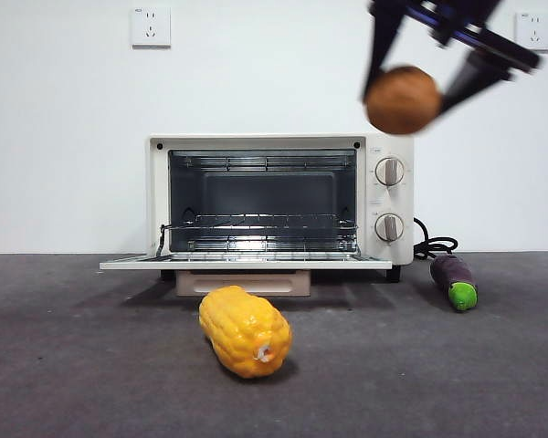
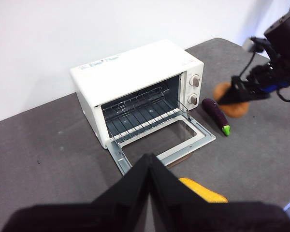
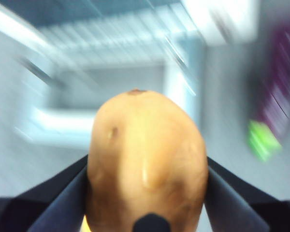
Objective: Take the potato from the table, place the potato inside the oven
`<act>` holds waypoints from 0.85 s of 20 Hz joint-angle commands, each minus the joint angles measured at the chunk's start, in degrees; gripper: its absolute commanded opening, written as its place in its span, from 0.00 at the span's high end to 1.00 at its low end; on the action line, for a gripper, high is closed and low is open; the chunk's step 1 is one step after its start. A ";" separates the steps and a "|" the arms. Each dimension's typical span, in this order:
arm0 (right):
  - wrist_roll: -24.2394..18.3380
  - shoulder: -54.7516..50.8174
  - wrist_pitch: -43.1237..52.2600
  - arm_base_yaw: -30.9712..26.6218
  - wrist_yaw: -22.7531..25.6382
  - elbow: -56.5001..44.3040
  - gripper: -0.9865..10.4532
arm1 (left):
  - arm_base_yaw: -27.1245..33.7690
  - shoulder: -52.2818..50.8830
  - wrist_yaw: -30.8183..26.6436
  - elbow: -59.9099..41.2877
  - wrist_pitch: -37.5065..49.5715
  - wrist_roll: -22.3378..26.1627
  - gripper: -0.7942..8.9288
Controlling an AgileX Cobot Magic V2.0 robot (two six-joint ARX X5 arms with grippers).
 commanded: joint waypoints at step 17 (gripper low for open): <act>7.69 29.03 25.18 5.97 -8.74 14.38 0.86 | -0.09 -0.02 -6.21 -0.68 0.26 3.32 0.92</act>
